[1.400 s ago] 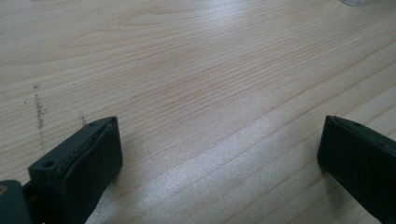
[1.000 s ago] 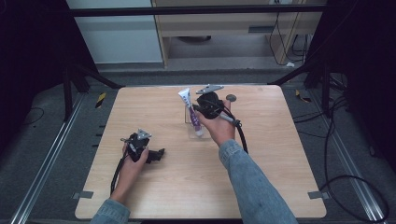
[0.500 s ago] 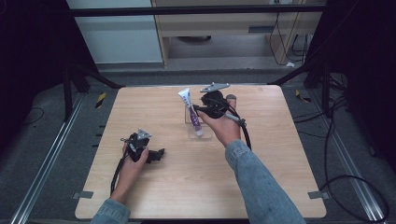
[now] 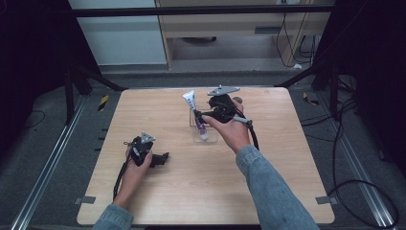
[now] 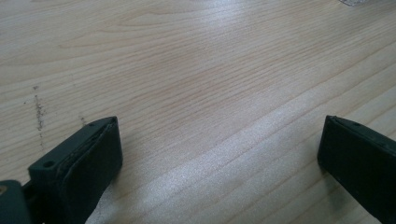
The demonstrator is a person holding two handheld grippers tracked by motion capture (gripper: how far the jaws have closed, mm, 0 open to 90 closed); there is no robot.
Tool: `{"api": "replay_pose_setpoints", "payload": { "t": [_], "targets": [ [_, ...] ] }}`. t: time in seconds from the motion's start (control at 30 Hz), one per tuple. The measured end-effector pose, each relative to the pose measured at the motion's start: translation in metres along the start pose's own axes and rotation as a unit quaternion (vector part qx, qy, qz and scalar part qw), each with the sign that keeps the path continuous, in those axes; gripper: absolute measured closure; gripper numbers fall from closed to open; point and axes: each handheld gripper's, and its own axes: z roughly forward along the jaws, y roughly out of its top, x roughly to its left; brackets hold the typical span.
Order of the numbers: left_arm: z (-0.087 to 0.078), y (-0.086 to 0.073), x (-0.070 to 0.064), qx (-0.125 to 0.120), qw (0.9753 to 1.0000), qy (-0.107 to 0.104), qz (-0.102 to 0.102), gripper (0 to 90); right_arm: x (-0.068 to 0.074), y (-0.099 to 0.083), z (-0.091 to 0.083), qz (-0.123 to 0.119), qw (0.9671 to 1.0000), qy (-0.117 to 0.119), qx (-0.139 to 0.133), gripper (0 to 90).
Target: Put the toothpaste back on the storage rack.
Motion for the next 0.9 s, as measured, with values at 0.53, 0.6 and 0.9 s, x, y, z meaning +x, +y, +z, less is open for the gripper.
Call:
{"api": "replay_pose_setpoints", "payload": {
  "t": [0.53, 0.6, 0.9],
  "targets": [
    [0.0, 0.0, 0.0, 0.002, 1.0, 0.001, 0.003, 0.0, -0.022, -0.005, -0.02, 0.015, 0.9991, -0.039, -0.001, 8.4],
    [0.0, 0.0, 0.0, 0.001, 1.0, 0.001, 0.002, 0.0, -0.025, -0.006, -0.025, 0.017, 0.999, -0.042, -0.001, 8.4],
    [0.0, 0.0, 0.0, 0.002, 1.0, 0.001, 0.003, 0.0, -0.035, -0.012, -0.041, 0.02, 0.9986, -0.048, 0.002, 7.9]
  ]
}}
